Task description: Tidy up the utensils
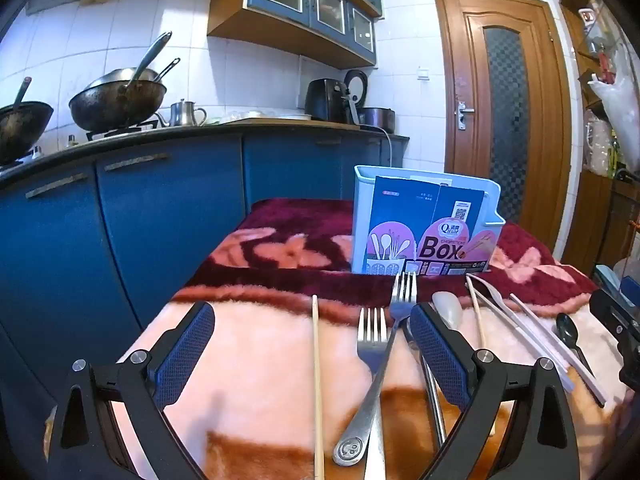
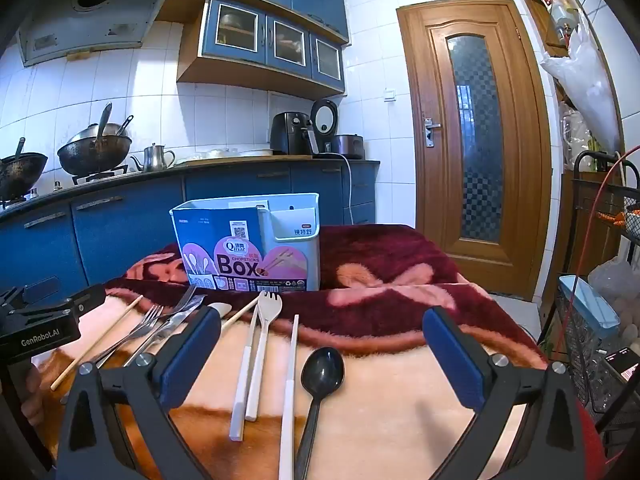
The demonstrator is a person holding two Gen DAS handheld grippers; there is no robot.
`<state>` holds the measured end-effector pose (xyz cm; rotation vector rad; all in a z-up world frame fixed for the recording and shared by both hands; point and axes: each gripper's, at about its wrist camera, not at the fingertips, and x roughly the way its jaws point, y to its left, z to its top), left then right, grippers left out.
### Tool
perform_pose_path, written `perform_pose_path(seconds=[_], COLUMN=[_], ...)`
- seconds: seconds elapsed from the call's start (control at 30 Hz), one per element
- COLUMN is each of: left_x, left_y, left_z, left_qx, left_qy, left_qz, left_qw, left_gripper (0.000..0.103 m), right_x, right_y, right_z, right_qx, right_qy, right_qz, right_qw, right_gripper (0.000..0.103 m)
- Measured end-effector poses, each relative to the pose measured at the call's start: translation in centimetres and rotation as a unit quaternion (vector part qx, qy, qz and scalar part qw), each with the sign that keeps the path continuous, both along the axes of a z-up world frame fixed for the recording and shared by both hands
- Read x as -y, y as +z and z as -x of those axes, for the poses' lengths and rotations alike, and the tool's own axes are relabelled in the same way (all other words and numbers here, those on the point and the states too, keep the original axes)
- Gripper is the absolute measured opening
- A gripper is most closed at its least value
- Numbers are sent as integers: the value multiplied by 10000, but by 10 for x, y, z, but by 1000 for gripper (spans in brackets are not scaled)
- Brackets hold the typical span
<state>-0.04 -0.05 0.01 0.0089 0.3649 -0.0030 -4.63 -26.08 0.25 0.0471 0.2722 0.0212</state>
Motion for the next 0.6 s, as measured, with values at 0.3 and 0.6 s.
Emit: perform_pose_path(seconds=[0.3,0.6], left_x=[-1,-1], left_y=[0,0], left_z=[0,0], left_qx=[-31,-36], left_qy=[12,10], left_qz=[47,55], left_qw=[10000,10000], left_gripper=[98,98], right_x=[0,0], right_y=[0,0], right_z=[0,0], right_qx=[-1,-1], right_qy=[-3,-4], right_qz=[21,20], right_qw=[10000,10000], right_gripper=[103,103])
